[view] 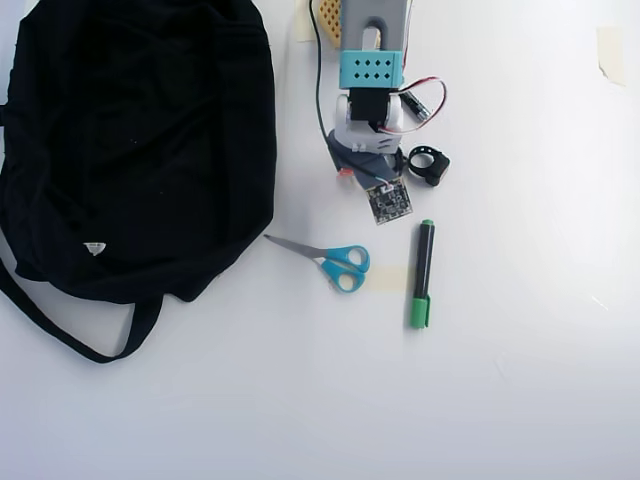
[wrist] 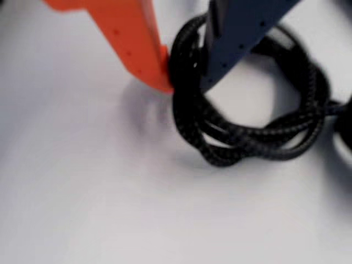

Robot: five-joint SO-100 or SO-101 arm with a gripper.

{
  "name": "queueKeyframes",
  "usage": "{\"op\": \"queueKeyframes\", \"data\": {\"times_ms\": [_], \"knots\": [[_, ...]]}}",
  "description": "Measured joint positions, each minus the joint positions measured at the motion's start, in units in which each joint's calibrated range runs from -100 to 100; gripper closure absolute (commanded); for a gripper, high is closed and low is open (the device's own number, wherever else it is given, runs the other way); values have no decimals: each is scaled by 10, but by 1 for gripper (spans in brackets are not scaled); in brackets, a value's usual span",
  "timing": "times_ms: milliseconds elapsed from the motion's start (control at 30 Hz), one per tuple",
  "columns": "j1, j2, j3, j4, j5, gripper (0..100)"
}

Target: Put the cable into the black bag

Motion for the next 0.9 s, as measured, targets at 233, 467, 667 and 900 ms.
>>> {"op": "queueKeyframes", "data": {"times_ms": [233,467,667,900], "knots": [[0,-71,0,68,0,98],[0,-124,1,93,-2,98],[0,-173,1,93,-2,98],[15,-217,1,94,-2,98]]}}
